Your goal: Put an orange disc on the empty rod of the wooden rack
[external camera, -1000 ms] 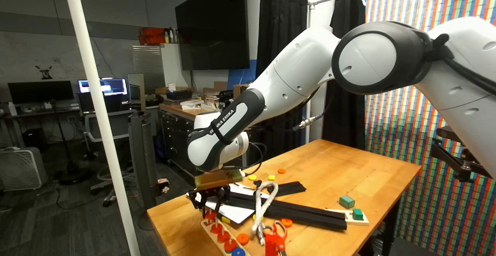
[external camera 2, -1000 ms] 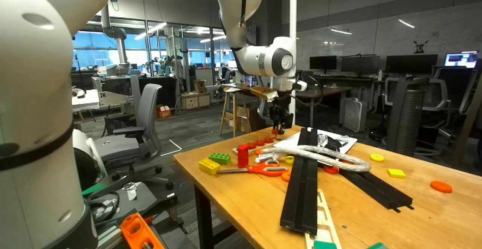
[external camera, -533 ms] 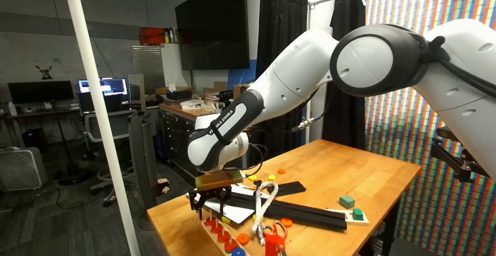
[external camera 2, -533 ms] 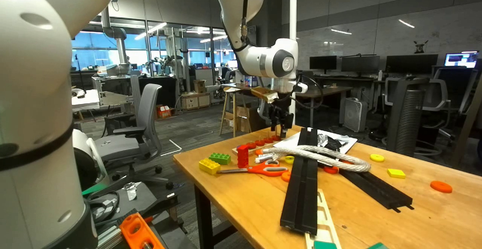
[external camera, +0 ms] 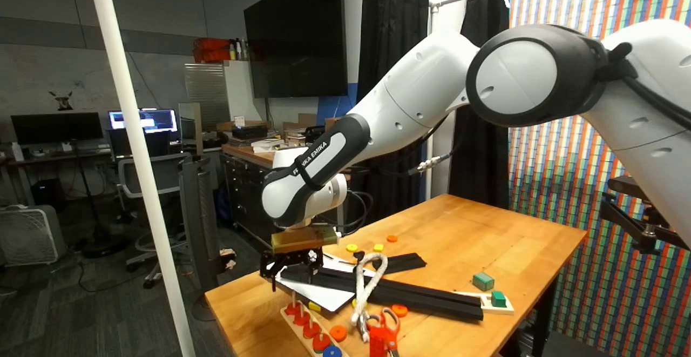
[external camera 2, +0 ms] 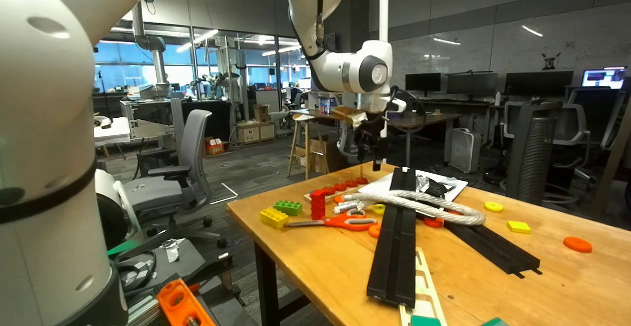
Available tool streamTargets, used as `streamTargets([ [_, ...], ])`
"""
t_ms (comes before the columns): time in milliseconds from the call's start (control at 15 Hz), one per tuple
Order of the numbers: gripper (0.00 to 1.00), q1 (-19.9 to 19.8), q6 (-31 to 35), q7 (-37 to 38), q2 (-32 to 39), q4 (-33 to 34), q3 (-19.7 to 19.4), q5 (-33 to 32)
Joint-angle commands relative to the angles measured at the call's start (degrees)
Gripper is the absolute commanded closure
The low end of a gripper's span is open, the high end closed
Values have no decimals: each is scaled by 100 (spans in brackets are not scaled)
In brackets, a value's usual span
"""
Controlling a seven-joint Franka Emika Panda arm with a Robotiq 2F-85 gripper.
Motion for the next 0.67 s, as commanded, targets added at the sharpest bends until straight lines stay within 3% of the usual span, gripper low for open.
streamTargets([
  [0,0,110,39,286,-1093,-778,-177,-185],
  [600,0,-210,433,1589,-3929,-3161,-134,-868],
])
